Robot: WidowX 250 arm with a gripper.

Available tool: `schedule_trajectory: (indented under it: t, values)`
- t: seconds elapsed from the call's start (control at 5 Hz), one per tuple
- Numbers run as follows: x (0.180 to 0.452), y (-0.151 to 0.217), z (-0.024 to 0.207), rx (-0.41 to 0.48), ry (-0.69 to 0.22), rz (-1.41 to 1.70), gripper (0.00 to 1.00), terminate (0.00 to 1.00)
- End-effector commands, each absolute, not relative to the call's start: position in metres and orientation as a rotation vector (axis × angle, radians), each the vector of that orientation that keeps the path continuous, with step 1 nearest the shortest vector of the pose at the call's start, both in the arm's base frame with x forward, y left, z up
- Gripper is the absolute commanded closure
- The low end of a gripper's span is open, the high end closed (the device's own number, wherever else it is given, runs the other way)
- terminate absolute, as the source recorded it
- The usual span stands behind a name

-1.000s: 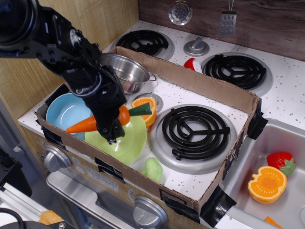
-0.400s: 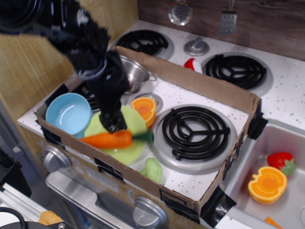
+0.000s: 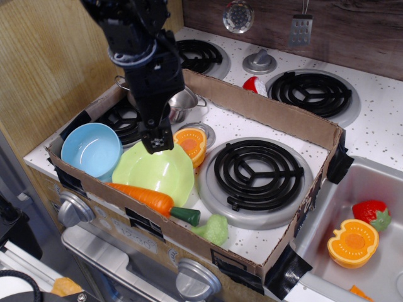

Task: Put carrot on plate

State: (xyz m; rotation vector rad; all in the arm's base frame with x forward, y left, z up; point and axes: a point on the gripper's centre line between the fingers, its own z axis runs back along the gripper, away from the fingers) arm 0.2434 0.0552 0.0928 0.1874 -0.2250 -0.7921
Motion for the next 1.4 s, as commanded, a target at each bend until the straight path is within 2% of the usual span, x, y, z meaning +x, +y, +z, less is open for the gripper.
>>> schedule_trajectory:
  t: [0.0, 1.0, 1.2]
  values:
    - [0.2454, 0.043, 0.1112, 0.224, -0.264, -0.787, 0.0, 0.0]
    - [0.2454, 0.043, 0.1112, 0.224, -0.264, -0.787, 0.0, 0.0]
    - [0.2454, 0.043, 0.1112, 0.224, -0.264, -0.787, 0.0, 1.0]
